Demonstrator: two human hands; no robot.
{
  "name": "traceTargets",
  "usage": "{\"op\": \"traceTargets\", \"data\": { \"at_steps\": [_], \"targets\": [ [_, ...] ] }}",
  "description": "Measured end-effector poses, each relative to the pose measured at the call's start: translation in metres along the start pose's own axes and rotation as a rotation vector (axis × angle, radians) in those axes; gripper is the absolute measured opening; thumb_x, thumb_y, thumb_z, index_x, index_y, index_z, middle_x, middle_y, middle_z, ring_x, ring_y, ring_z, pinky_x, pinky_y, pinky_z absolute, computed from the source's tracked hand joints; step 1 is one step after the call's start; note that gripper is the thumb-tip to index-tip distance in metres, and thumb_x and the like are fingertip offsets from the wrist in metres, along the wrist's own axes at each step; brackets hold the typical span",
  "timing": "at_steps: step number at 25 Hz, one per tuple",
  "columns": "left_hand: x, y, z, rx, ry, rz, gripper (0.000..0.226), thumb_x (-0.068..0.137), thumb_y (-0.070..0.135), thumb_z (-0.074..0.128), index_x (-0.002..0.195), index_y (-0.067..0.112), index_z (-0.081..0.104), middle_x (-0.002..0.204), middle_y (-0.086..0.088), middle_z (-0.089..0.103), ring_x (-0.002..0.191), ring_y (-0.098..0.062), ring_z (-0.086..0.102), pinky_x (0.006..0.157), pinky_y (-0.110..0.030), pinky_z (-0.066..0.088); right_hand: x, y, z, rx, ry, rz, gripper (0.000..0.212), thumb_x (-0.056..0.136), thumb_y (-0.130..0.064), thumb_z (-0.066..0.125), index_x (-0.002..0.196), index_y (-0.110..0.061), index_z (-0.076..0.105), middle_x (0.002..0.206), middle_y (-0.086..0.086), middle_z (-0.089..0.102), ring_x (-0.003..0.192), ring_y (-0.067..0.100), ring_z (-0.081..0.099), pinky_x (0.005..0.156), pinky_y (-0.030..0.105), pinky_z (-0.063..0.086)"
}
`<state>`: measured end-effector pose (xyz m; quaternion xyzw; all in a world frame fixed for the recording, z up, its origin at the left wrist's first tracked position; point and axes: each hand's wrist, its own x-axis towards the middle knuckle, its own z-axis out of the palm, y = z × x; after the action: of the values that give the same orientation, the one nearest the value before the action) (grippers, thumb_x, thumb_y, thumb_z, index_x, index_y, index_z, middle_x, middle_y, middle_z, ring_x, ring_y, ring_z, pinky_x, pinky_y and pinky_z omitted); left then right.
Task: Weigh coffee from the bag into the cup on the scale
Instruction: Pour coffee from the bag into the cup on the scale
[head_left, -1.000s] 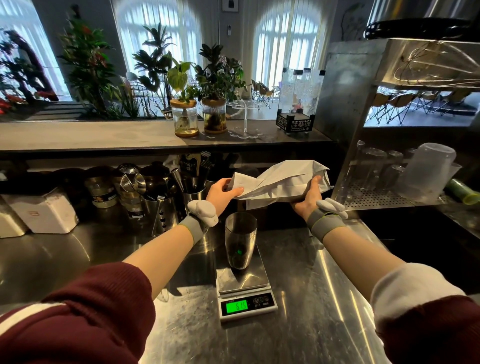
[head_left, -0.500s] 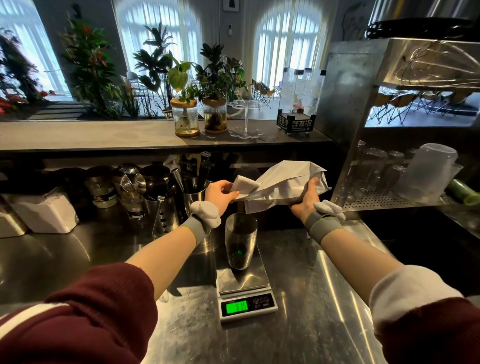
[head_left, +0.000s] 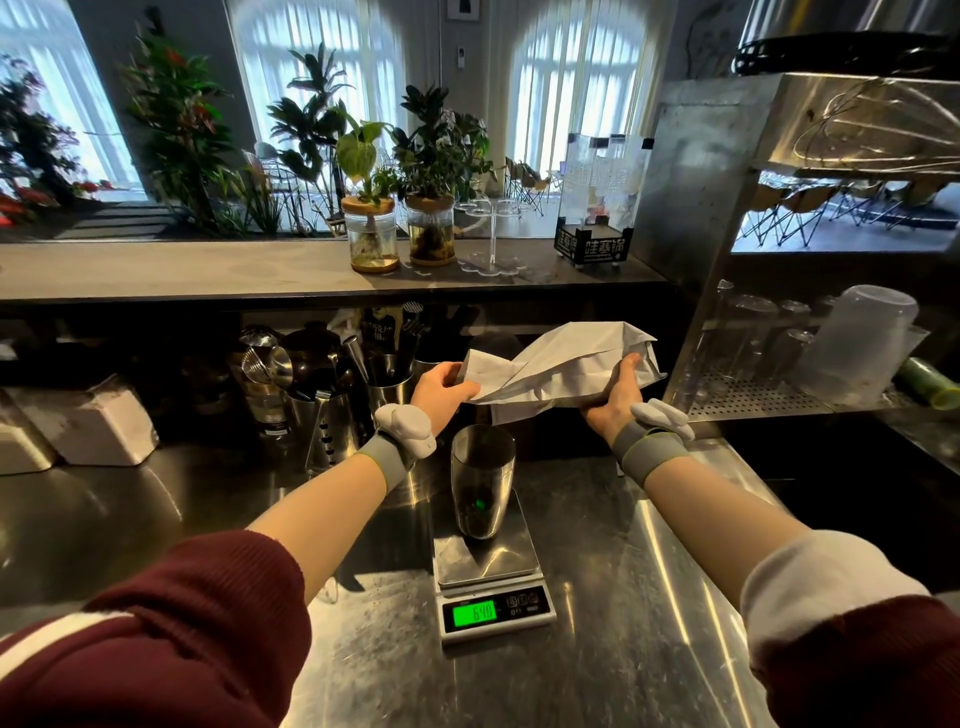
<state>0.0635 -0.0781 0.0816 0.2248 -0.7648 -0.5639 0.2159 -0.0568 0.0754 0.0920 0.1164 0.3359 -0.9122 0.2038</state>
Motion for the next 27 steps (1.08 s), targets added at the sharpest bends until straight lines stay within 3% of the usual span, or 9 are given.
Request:
{"op": "traceTargets", "data": {
  "at_steps": [5, 9, 16, 20, 27],
  "targets": [
    [0.001, -0.003, 0.0, 0.105, 0.067, 0.068, 0.031, 0.081, 0.007, 0.064, 0.11, 0.0, 0.06, 0.111, -0.02, 0.065, 0.096, -0.024, 0.059, 0.088, -0.038, 0.049, 0.0, -0.001, 0.0, -0.008, -0.009, -0.003, 0.053, 0.094, -0.049, 0.045, 0.132, -0.013, 0.052, 0.137, 0.013, 0.054, 0.126, 0.033, 0.052, 0.09, 0.049, 0.044],
    [0.0, -0.001, 0.0, 0.159, 0.095, 0.105, 0.027, 0.082, 0.009, 0.064, 0.107, -0.001, 0.062, 0.105, -0.018, 0.066, 0.092, -0.019, 0.057, 0.085, -0.032, 0.048, 0.002, 0.001, 0.0, 0.009, -0.036, 0.012, 0.036, 0.093, -0.05, 0.046, 0.101, -0.016, 0.059, 0.137, 0.013, 0.055, 0.125, 0.032, 0.053, 0.096, 0.05, 0.043],
    [-0.002, 0.002, 0.0, 0.021, 0.04, 0.046, 0.035, 0.083, 0.005, 0.06, 0.117, -0.001, 0.056, 0.118, -0.021, 0.062, 0.103, -0.028, 0.058, 0.089, -0.037, 0.047, 0.013, 0.0, -0.002, 0.004, -0.038, 0.006, 0.061, 0.09, -0.055, 0.048, 0.136, -0.015, 0.05, 0.137, 0.013, 0.055, 0.125, 0.034, 0.052, 0.105, 0.056, 0.039],
    [-0.001, 0.002, 0.0, 0.011, 0.021, 0.031, 0.036, 0.084, 0.005, 0.058, 0.119, -0.001, 0.054, 0.12, -0.021, 0.061, 0.102, -0.025, 0.056, 0.086, -0.033, 0.044, 0.014, -0.001, -0.002, -0.013, -0.052, 0.008, 0.062, 0.09, -0.057, 0.047, 0.136, -0.017, 0.051, 0.136, 0.013, 0.056, 0.124, 0.034, 0.053, 0.105, 0.056, 0.04],
    [0.0, -0.001, -0.001, 0.151, 0.103, 0.114, 0.024, 0.081, 0.006, 0.065, 0.102, -0.004, 0.063, 0.104, -0.022, 0.067, 0.087, -0.02, 0.056, 0.077, -0.028, 0.042, 0.013, 0.003, -0.002, -0.001, -0.052, 0.016, 0.06, 0.09, -0.055, 0.048, 0.135, -0.016, 0.052, 0.135, 0.012, 0.057, 0.124, 0.034, 0.054, 0.104, 0.057, 0.04]
  ]
}}
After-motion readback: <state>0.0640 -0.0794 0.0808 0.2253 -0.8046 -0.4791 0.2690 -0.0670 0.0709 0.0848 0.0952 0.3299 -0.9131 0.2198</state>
